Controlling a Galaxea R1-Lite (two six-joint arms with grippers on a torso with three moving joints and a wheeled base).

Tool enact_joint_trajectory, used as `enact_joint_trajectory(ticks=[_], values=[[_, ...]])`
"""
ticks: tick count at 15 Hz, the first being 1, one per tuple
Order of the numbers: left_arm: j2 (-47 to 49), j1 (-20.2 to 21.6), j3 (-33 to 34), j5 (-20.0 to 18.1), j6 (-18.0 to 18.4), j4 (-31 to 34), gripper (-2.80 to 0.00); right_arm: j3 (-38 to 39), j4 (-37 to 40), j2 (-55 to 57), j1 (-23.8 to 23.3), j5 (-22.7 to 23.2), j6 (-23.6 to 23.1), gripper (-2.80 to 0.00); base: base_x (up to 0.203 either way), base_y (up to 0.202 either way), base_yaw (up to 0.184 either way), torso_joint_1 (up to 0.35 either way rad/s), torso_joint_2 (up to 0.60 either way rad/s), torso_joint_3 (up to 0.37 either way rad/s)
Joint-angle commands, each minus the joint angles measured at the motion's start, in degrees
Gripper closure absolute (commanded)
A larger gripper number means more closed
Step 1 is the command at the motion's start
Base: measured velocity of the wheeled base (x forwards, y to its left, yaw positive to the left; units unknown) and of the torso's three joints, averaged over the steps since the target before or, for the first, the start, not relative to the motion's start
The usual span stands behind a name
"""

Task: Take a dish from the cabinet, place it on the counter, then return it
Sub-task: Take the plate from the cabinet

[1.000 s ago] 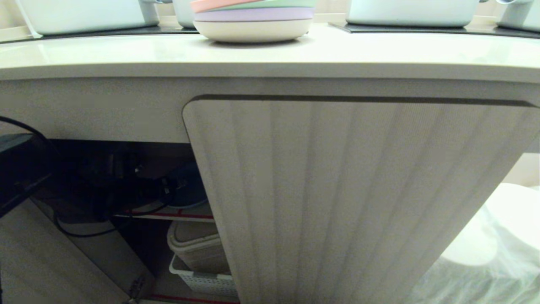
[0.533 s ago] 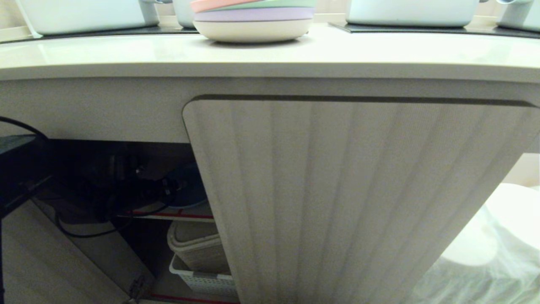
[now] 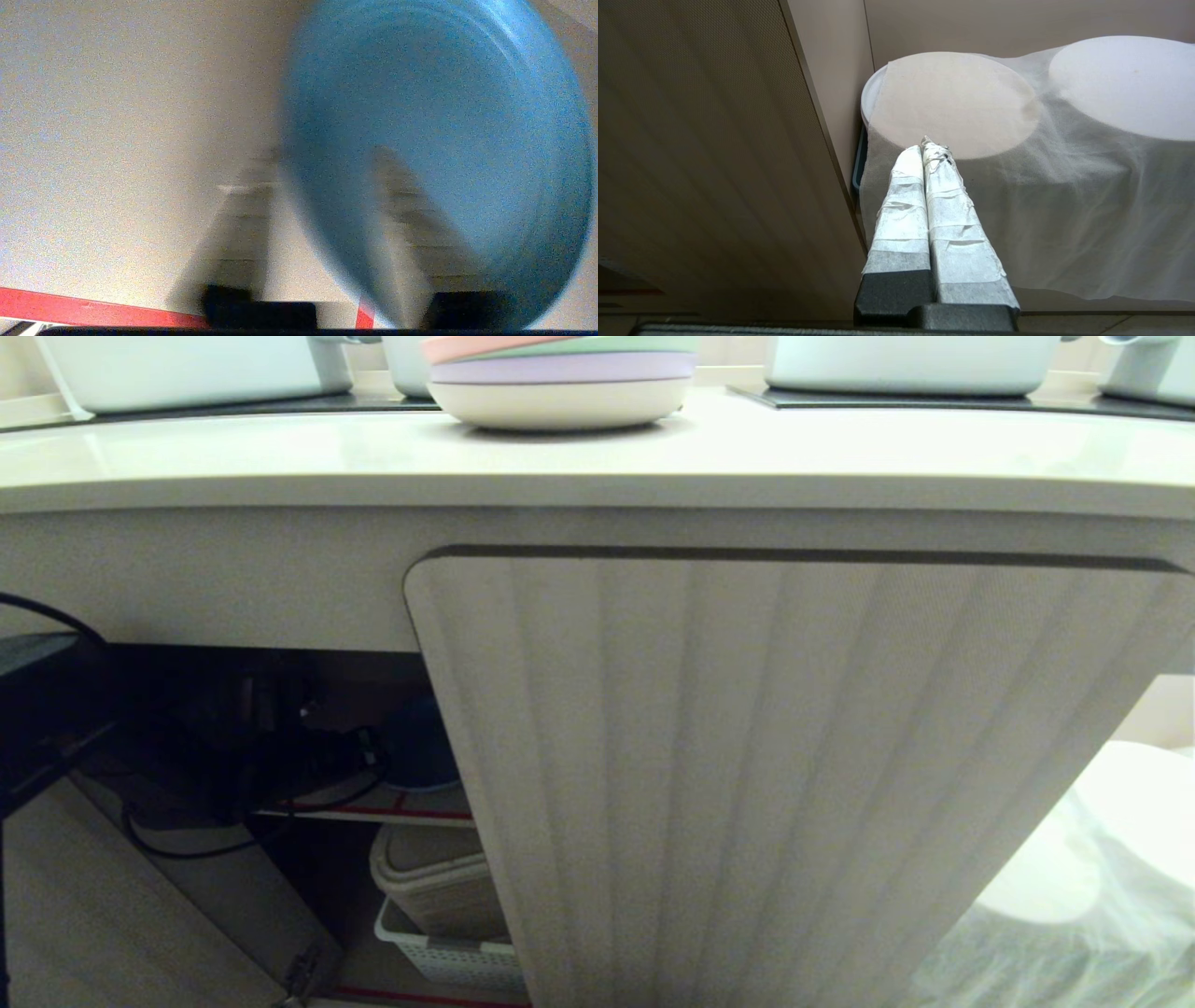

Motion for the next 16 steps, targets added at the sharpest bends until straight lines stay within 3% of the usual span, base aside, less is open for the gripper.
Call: enact_joint_trajectory(ticks=[1, 12, 16], values=[[-0.2, 0.0, 0.0, -0.1, -0.1, -0.3, 0.00, 0.0, 0.0, 0.0, 0.0, 0.0, 0.0, 0.00, 0.000, 0.000, 0.000, 0.000, 0.00, 0.000], [-0.7, 0.2, 0.1, -0.2, -0.2, -0.5, 0.00, 0.0, 0.0, 0.0, 0.0, 0.0, 0.0, 0.00, 0.000, 0.000, 0.000, 0.000, 0.00, 0.000], [-1.8, 0.4, 1.3, -0.6, -2.3, -2.4, 0.00, 0.0, 0.0, 0.0, 0.0, 0.0, 0.0, 0.00, 0.000, 0.000, 0.000, 0.000, 0.00, 0.000]])
